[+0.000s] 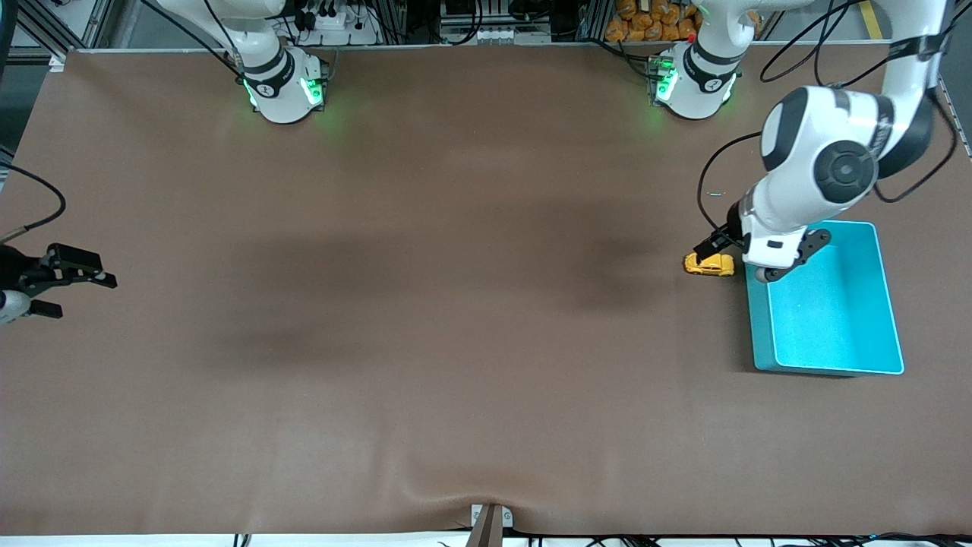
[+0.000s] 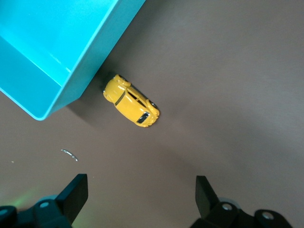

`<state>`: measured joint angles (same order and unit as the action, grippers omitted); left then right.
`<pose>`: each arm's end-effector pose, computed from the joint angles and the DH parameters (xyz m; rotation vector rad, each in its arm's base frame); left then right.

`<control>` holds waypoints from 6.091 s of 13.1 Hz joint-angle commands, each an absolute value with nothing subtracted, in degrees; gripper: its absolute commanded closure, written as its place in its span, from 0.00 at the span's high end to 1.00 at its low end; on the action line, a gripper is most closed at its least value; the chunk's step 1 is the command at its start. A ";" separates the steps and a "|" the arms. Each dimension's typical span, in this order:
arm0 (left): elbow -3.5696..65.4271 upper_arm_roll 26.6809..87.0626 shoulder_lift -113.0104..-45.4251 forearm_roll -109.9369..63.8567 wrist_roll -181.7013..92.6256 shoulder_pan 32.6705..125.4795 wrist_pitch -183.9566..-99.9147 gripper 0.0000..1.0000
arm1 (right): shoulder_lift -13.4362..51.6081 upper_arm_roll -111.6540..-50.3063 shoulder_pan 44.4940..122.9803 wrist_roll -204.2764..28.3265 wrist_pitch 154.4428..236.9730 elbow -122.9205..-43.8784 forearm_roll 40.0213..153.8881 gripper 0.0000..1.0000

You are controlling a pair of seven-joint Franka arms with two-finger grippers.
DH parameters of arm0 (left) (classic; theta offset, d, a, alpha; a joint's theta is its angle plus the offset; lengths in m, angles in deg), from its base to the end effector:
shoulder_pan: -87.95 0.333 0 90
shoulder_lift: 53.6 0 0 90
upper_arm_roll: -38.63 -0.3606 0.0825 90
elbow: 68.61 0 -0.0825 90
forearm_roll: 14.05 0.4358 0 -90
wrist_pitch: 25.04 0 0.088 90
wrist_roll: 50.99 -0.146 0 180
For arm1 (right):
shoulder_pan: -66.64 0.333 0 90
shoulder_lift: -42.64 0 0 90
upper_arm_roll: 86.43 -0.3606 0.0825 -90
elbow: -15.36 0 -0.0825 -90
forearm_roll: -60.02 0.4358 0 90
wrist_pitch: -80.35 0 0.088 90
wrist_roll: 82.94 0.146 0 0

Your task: Wind and store yellow beetle car

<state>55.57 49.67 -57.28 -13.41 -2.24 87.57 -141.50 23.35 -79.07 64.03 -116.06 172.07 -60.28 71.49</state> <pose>0.5468 -0.1093 0.3254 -2.8774 -0.9611 0.2625 0.7139 -0.0823 0.5434 -2.9166 -0.5892 -0.0119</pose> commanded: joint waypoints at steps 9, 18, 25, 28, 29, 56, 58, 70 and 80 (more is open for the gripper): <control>73.07 49.53 -61.76 -14.22 20.54 93.66 -172.77 1.00 | 32.34 -78.78 70.93 -94.56 166.31 -62.15 66.09 1.00; 72.46 48.92 -69.94 -13.79 22.22 93.66 -179.99 0.22 | 43.07 -78.78 72.53 -91.20 177.81 -79.37 63.45 1.00; 68.96 51.28 -63.72 -13.17 22.05 91.73 -173.61 0.00 | 42.55 -78.61 71.91 -91.82 177.30 -77.72 63.89 1.00; 56.15 52.43 -63.35 -13.17 19.08 91.99 -158.06 0.00 | 42.55 -78.52 71.91 -91.12 176.25 -76.22 63.89 1.00; 53.32 51.82 -63.27 -13.17 15.06 92.34 -154.62 0.00 | 42.55 -78.61 71.91 -91.12 175.72 -76.22 63.80 1.00; 40.56 56.11 -72.87 9.16 -51.16 111.86 -149.25 1.00 | 43.87 -78.34 71.56 -87.51 171.76 -77.19 61.69 1.00; 40.29 57.79 -67.25 3.92 -51.16 111.86 -145.72 1.00 | 43.78 -78.34 71.56 -87.51 171.84 -77.19 61.69 1.00; 21.92 41.20 -50.35 -12.45 -47.31 86.13 -109.16 1.00 | 43.60 -78.34 71.38 -87.60 171.85 -77.10 61.69 1.00; 19.90 41.53 -50.70 -14.75 -47.39 85.14 -107.57 1.00 | 43.43 -78.34 71.38 -87.60 171.93 -77.10 61.69 1.00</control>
<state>21.24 41.86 -50.37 -13.67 -47.64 85.64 -109.00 42.47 -78.01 71.70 -88.50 171.71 -76.32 62.51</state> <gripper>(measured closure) 0.000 0.000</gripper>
